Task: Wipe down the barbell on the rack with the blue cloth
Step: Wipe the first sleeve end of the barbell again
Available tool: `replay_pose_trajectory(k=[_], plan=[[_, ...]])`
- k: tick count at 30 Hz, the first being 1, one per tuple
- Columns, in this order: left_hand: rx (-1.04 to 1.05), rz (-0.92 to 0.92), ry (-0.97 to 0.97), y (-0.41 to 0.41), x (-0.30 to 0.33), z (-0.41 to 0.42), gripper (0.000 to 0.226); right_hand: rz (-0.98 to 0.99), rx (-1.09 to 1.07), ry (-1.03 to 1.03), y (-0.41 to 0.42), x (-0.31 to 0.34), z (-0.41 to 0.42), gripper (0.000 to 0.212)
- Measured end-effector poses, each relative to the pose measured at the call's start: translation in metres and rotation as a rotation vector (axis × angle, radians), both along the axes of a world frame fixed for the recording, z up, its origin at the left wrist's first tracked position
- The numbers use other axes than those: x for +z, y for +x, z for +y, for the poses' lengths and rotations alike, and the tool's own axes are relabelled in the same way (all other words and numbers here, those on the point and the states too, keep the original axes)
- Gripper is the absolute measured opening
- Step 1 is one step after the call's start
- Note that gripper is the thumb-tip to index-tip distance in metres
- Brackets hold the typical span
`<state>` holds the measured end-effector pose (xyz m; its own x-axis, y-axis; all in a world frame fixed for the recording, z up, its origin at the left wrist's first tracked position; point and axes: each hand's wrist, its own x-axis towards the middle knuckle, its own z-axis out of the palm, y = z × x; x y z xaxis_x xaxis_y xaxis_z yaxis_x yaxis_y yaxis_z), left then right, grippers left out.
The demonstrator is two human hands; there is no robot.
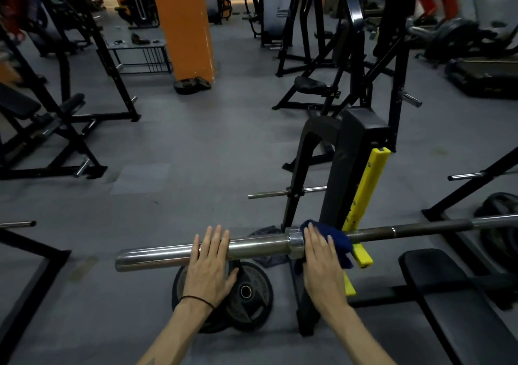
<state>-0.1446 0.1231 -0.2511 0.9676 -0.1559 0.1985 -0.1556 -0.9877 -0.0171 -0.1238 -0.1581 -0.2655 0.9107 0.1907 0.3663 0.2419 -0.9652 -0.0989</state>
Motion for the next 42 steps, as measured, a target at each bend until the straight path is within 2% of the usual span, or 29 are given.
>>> replay_pose_trajectory(k=[2, 4, 7, 9, 12, 14, 16, 20, 21, 23, 26, 29, 30, 32, 34, 35, 38, 40, 42], plan=[[-0.008, -0.035, 0.02, 0.002, -0.004, 0.002, 0.082, -0.069, 0.117, -0.03, 0.006, 0.003, -0.013, 0.088], [-0.022, -0.051, 0.022, 0.002, -0.007, 0.003, 0.081, -0.085, 0.099, 0.005, 0.015, 0.009, -0.036, 0.076], [-0.014, -0.062, -0.001, 0.001, -0.007, 0.001, 0.08, -0.064, 0.051, 0.143, 0.022, 0.009, -0.047, 0.072], [-0.002, -0.071, -0.017, 0.001, -0.006, 0.0, 0.08, -0.024, 0.094, 0.341, 0.026, 0.011, -0.047, 0.064], [0.016, -0.088, -0.037, 0.0, -0.008, -0.002, 0.081, 0.104, 0.007, 0.815, 0.025, 0.039, -0.04, 0.05], [0.02, -0.108, -0.049, 0.001, -0.008, -0.003, 0.081, 0.122, 0.055, 0.963, 0.025, 0.057, -0.017, 0.049], [0.025, -0.145, -0.056, 0.002, -0.008, -0.005, 0.08, 0.107, 0.192, 0.864, 0.025, 0.059, 0.013, 0.043], [0.031, -0.169, -0.08, 0.001, -0.011, -0.006, 0.077, 0.04, 0.292, 0.14, 0.0, 0.027, 0.067, 0.05], [0.026, -0.175, -0.079, 0.002, -0.011, -0.006, 0.077, 0.036, 0.333, 0.026, -0.007, 0.02, 0.076, 0.053], [0.007, -0.19, -0.075, 0.003, -0.011, -0.004, 0.075, 0.033, 0.403, -0.06, -0.008, 0.016, 0.074, 0.061], [-0.035, -0.197, -0.065, 0.003, -0.007, 0.002, 0.073, -0.027, 0.198, 0.002, 0.008, 0.016, 0.044, 0.067], [-0.047, -0.171, -0.07, 0.003, -0.005, 0.003, 0.073, -0.001, -0.109, 0.228, 0.011, 0.019, 0.051, 0.065], [-0.052, -0.169, -0.087, 0.003, -0.006, 0.003, 0.073, -0.001, -0.117, 0.226, 0.007, 0.018, 0.068, 0.064], [-0.075, -0.176, -0.093, 0.006, -0.007, 0.006, 0.07, -0.012, 0.069, 0.112, 0.003, 0.011, 0.1, 0.061], [-0.116, -0.186, -0.078, 0.008, -0.008, 0.011, 0.066, -0.018, 0.267, -0.008, 0.007, 0.01, 0.098, 0.058], [-0.129, -0.19, -0.08, 0.009, -0.008, 0.013, 0.065, -0.023, 0.285, -0.043, 0.012, 0.012, 0.087, 0.057], [-0.114, -0.204, -0.096, 0.013, -0.004, 0.01, 0.062, -0.027, 0.05, 0.023, 0.015, 0.016, 0.062, 0.058], [-0.087, -0.195, -0.114, 0.015, -0.003, 0.007, 0.06, -0.021, -0.095, 0.117, 0.007, 0.015, 0.083, 0.056], [-0.083, -0.186, -0.122, 0.017, -0.002, 0.009, 0.057, -0.019, 0.046, 0.128, -0.001, 0.009, 0.119, 0.053]])
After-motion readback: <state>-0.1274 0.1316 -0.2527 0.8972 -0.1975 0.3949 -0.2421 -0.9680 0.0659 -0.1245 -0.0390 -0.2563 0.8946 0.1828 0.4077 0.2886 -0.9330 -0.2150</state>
